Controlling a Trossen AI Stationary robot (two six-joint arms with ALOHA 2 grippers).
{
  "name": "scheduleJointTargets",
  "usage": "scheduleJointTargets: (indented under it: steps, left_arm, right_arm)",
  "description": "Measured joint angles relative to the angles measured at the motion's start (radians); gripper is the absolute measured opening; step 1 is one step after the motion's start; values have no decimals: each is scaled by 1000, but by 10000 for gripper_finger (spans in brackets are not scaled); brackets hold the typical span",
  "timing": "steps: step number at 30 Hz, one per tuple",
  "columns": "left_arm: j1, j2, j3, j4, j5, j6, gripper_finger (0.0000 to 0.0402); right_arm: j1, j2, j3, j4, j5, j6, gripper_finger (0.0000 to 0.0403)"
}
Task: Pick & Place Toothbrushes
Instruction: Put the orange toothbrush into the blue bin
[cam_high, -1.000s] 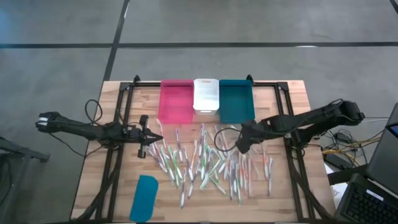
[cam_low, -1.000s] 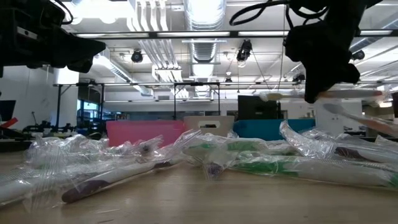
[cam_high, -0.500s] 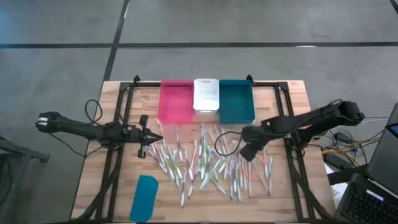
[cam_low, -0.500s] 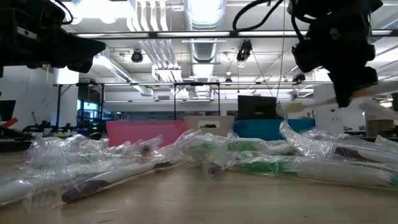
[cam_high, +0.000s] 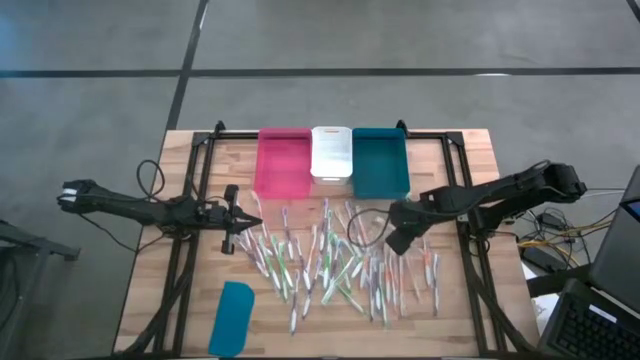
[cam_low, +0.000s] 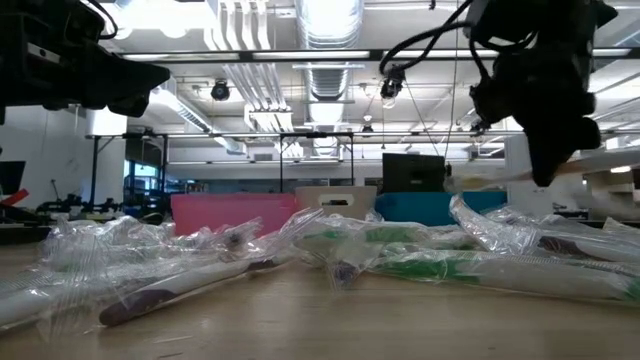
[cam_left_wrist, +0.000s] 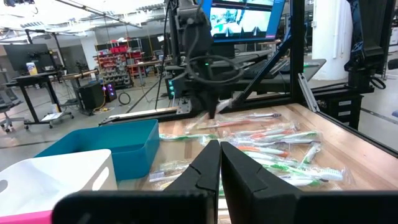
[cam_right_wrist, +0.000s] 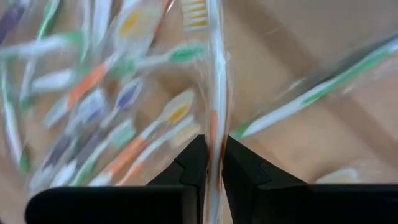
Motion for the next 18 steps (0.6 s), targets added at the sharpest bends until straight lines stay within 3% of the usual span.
scheduleJointTargets:
  steps: [10, 18]
  left_arm:
    - [0, 0, 0, 0, 0, 0, 18]
    - [0, 0, 0, 0, 0, 0, 18]
  right_arm:
    - [-3, 0, -13, 12, 8, 22, 51]
    - [-118, -1, 53, 67, 36, -85, 17]
